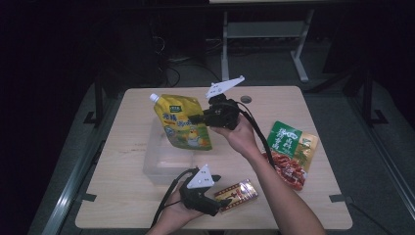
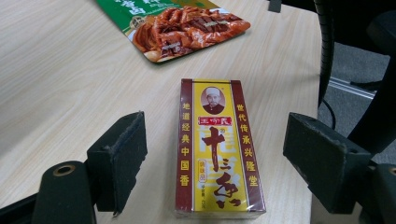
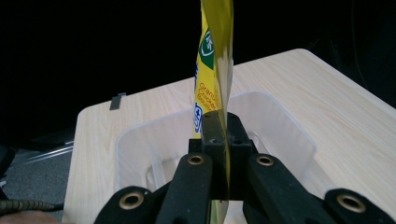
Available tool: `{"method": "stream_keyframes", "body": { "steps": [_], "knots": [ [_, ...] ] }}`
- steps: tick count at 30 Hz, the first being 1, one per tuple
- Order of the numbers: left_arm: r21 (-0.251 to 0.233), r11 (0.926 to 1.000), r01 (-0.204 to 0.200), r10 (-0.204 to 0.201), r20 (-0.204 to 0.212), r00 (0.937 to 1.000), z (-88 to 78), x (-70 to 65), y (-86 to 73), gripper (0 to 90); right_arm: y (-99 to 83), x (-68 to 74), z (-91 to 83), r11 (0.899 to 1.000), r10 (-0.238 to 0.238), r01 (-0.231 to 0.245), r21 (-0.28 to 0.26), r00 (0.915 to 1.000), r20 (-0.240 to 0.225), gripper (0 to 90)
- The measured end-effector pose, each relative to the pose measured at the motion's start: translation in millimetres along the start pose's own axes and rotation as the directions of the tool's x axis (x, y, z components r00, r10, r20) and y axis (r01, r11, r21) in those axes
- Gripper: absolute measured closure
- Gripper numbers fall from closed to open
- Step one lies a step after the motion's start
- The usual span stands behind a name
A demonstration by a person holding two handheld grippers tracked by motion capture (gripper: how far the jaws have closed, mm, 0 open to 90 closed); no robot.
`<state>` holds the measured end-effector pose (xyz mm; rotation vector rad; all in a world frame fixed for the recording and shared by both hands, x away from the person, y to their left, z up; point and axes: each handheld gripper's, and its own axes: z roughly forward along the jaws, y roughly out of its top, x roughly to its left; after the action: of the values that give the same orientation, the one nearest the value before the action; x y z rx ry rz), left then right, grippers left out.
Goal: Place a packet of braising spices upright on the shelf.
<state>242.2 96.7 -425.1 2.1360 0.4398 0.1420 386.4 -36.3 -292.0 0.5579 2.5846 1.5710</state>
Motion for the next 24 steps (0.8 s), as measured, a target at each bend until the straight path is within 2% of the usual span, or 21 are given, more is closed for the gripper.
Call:
{"method": "stream_keyframes", "body": {
  "steps": [3, 6, 24],
  "knots": [
    [0.003, 1.0000, 0.002, -0.002, 0.002, 1.0000, -0.4, 0.5, -0.9, 20.9, 1.6, 4.2, 9.9, 1.000, 0.005, -0.005, -0.015, 0.9998, -0.018, 89.8],
    [0.002, 1.0000, 0.004, -0.004, 0.001, 1.0000, -0.5, 0.0, -1.4, 21.0, 1.8, 7.0, 21.6, 1.000, 0.000, 0.000, -0.005, 0.9994, -0.034, 89.8],
    [0.011, 0.9999, 0.009, -0.009, 0.001, 1.0000, -1.7, 0.6, -4.8, 21.2, -2.0, 12.4, 53.4, 1.000, 0.016, -0.016, 0.000, 0.9981, -0.059, 89.8]
  ]
}}
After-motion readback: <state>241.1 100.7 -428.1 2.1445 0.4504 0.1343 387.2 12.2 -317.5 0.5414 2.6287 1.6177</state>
